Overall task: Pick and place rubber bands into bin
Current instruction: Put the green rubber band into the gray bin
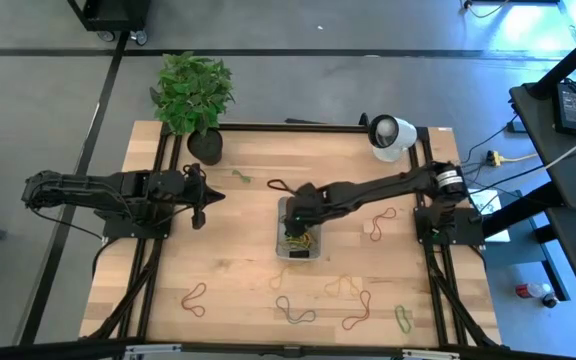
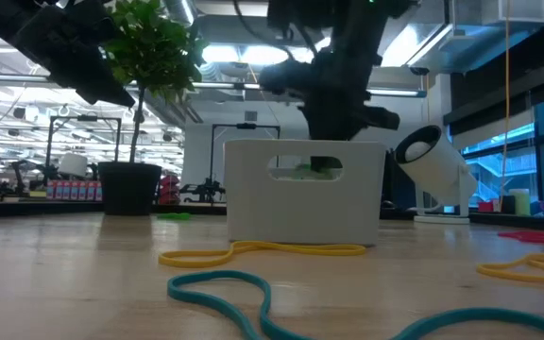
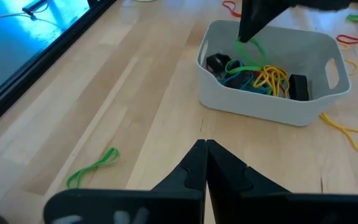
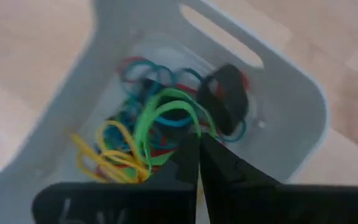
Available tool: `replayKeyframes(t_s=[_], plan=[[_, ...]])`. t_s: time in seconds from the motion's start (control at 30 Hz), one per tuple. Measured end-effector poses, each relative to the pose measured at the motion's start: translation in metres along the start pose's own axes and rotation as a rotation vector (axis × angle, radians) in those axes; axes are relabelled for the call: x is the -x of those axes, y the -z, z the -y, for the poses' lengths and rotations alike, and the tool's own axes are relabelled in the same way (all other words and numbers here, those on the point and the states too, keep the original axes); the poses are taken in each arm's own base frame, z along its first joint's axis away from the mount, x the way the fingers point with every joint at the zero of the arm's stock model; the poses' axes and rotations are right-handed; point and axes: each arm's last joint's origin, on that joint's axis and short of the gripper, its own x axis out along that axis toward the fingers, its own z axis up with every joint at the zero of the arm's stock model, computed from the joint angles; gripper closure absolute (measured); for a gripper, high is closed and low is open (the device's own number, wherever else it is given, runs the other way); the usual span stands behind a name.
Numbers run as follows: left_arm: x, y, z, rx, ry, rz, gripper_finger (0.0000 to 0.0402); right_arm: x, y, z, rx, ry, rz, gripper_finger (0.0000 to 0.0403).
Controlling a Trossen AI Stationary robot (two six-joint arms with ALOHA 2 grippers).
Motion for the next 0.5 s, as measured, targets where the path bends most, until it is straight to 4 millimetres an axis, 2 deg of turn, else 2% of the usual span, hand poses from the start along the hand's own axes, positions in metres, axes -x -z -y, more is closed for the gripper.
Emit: replayKeyframes(t_s=[0.13,0.5], plan=[[0.000,0.000,0.000,0.024,0.000,0.000,0.0399,-0.003,0.001,0.001,-0.017,0.018,-0.010,0.0368],[0.000,0.000,0.000,0.026,0.012,-0.002,0.0379,0.016,0.000,0.007,0.012,0.014,-0.006,0.0277]])
